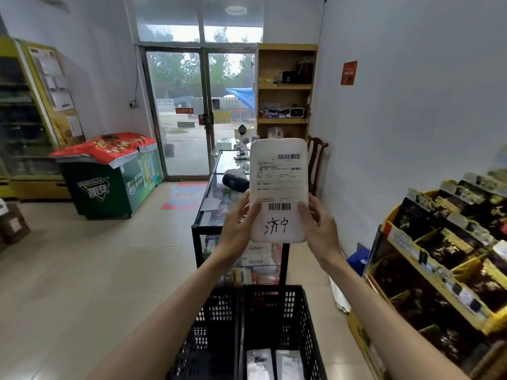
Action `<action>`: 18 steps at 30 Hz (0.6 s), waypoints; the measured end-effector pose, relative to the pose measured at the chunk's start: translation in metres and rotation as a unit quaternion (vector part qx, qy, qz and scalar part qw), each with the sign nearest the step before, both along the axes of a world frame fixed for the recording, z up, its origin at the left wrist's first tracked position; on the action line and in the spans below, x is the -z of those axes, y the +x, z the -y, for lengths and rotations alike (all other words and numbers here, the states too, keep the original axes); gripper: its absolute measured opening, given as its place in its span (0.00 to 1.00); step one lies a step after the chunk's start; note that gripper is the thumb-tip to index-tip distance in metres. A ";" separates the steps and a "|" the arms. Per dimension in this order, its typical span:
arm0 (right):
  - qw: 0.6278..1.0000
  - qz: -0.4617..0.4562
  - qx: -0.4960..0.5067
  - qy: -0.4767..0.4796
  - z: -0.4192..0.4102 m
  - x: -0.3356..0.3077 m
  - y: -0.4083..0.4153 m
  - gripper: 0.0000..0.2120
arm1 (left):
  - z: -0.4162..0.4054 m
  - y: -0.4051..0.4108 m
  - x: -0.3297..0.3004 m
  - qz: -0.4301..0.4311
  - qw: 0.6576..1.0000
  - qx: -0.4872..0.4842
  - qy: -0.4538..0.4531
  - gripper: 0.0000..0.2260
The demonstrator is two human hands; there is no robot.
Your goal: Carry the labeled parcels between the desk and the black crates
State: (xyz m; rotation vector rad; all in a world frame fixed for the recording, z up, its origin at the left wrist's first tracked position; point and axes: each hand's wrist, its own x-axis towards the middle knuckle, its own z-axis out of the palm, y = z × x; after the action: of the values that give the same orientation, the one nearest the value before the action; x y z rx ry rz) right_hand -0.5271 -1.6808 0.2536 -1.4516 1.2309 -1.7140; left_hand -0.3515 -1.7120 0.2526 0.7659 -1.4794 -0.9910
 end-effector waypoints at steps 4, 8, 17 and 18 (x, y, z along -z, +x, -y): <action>1.000 0.009 0.007 0.012 0.038 0.007 0.004 0.17 | 0.042 0.003 0.010 0.000 1.000 0.007 0.015 0.23; 0.999 -0.004 0.026 0.030 0.072 0.025 0.002 0.18 | 0.079 0.001 0.028 0.001 1.000 0.007 0.018 0.24; 0.995 -0.030 0.040 0.090 0.132 0.071 -0.013 0.12 | 0.144 -0.014 0.079 0.032 0.996 0.001 0.088 0.19; 0.994 -0.030 0.039 0.098 0.140 0.078 -0.016 0.13 | 0.150 -0.016 0.085 0.033 0.995 -0.001 0.094 0.18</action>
State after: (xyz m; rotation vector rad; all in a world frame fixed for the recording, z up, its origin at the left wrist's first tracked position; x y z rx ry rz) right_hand -0.5432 -1.8207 0.1760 -1.3615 1.4623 -1.5603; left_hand -0.3677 -1.8619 0.1676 0.9421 -1.4550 -1.1231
